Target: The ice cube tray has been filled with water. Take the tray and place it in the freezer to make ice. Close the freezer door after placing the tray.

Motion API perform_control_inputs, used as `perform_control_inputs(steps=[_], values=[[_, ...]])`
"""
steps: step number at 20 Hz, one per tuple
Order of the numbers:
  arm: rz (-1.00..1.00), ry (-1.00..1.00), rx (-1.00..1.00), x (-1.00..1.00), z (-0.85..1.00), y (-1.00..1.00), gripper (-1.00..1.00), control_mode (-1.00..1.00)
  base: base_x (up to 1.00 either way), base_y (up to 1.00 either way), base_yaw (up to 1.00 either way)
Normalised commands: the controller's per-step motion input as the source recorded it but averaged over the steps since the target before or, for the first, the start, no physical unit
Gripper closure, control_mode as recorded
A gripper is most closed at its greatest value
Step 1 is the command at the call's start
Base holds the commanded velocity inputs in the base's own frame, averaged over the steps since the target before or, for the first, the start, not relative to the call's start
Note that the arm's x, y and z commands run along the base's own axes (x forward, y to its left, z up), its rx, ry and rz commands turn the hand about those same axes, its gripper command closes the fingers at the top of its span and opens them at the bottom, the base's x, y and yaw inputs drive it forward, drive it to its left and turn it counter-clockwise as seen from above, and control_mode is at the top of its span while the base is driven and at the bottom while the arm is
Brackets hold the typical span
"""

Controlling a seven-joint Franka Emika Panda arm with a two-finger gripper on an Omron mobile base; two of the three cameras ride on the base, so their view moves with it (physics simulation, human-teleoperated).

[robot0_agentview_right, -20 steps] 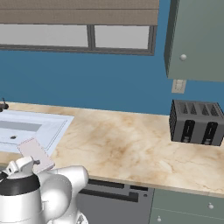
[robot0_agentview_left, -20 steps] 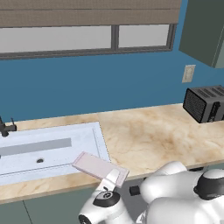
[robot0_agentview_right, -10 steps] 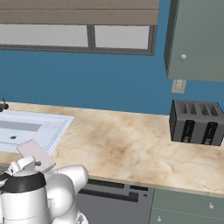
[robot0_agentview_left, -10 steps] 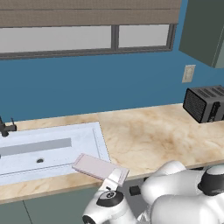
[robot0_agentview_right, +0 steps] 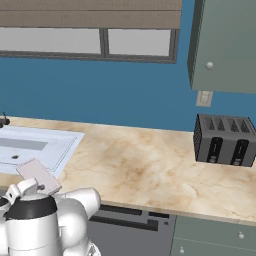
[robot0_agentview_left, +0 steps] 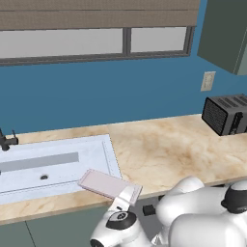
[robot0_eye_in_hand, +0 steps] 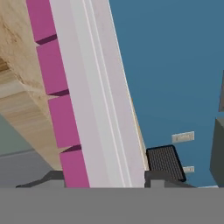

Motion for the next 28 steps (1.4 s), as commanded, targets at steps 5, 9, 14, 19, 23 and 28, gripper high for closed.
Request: perform_control_inputs(steps=[5, 9, 14, 19, 23, 28], values=[[0.0, -0.05, -0.06, -0.07, 0.94, 0.09, 1.0, -1.0, 0.0, 0.0, 0.0], [-0.02, -0.01, -0.06, 0.0, 1.0, -0.06, 1.0, -1.0, 0.0, 0.0, 0.0], [-0.11, 0.02, -0.07, 0.0, 0.88, -0.31, 1.0, -1.0, 0.0, 0.0, 0.0], [-0.2, 0.0, -0.05, 0.0, 0.65, -0.57, 1.0, -1.0, 0.0, 0.0, 0.0], [-0.22, -0.02, -0.04, 0.0, 0.52, -0.7, 1.0, -1.0, 0.0, 0.0, 0.0], [-0.23, -0.01, -0.03, 0.0, 0.45, -0.69, 1.0, -1.0, 0.0, 0.0, 0.0]])
